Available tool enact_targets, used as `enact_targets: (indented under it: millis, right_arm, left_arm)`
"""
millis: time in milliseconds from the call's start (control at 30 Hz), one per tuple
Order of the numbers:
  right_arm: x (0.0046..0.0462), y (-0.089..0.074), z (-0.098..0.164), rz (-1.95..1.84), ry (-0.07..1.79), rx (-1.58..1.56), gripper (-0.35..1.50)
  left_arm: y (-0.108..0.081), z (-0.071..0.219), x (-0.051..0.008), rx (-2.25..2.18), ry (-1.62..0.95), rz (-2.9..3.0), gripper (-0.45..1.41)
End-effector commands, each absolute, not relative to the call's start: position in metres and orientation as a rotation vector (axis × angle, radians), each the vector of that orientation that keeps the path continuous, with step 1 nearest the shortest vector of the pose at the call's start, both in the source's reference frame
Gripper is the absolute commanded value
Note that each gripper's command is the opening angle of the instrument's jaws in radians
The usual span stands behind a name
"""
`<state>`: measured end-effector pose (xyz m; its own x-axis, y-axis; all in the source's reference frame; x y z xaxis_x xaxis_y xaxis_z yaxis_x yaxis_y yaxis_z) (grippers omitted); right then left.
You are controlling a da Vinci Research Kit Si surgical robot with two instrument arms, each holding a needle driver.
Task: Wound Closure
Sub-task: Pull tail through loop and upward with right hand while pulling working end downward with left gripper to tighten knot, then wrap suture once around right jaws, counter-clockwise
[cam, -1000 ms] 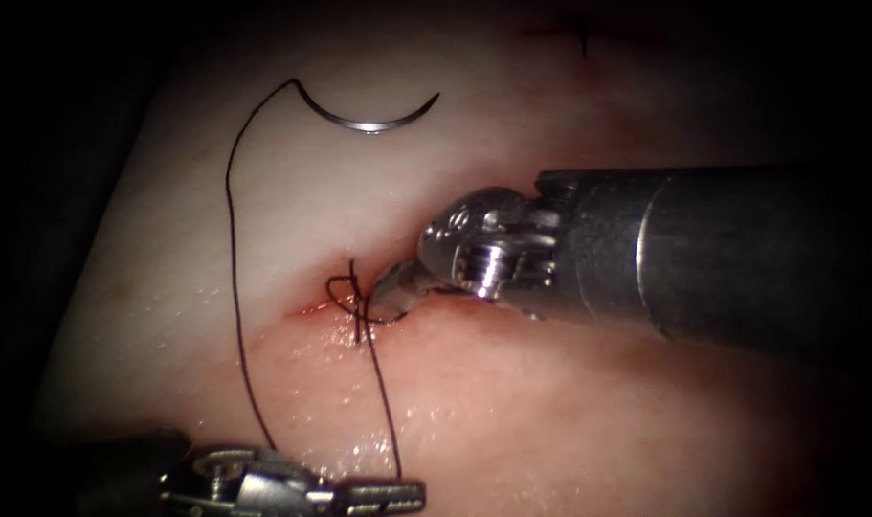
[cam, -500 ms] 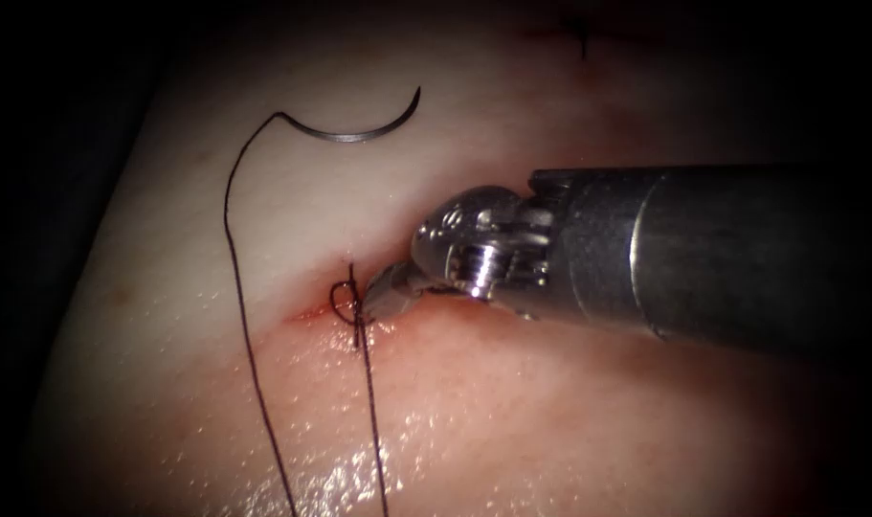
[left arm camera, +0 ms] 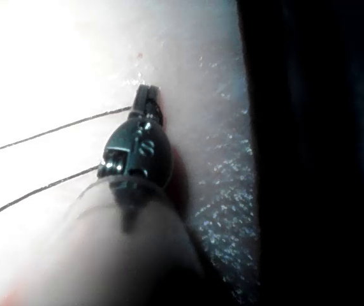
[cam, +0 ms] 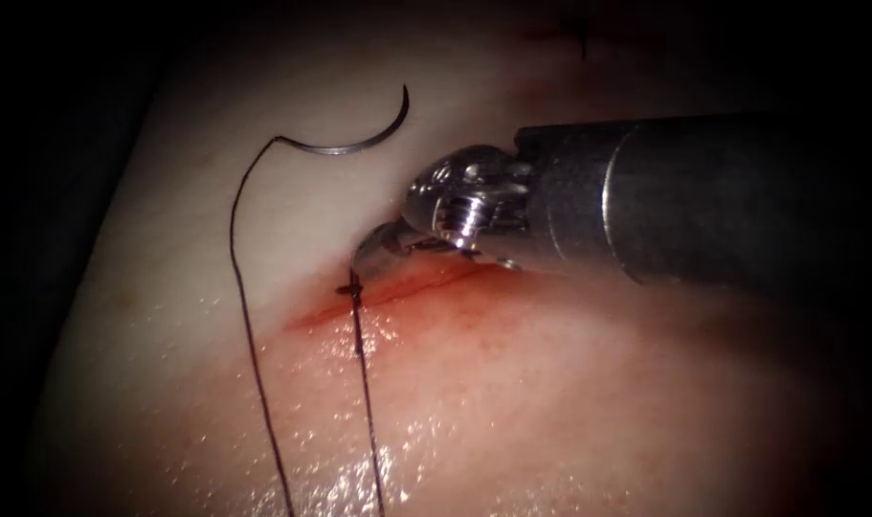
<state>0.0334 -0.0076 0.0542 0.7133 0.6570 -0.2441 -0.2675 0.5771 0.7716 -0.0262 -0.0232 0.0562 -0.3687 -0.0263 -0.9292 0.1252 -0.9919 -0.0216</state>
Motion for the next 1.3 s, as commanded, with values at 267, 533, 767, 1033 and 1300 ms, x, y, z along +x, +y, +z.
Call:
enact_targets:
  millis: [267,533,767,1033,1300]
  right_arm:
    - [0.0351,-0.0054,0.0562,0.600,0.561,0.786,-0.35]
    - [0.0349,-0.0059,0.0559,0.594,0.569,0.794,-0.35]
    - [0.0344,-0.0060,0.0558,0.591,0.568,0.793,-0.35]
    - [0.0351,-0.0057,0.0561,0.622,0.563,0.730,-0.35]
    - [0.0343,-0.0067,0.0553,0.493,0.793,0.684,0.46]
  left_arm:
    - [-0.0255,0.0559,-0.0276,1.695,0.196,-2.485,-0.45]
    - [-0.0284,0.0548,-0.0284,1.671,0.359,-2.355,-0.45]
    - [-0.0290,0.0537,-0.0287,1.663,0.441,-2.270,-0.45]
    - [-0.0305,0.0548,-0.0289,1.627,0.570,-2.232,-0.45]
    - [-0.0279,0.0534,-0.0280,1.613,0.516,-2.325,-0.45]
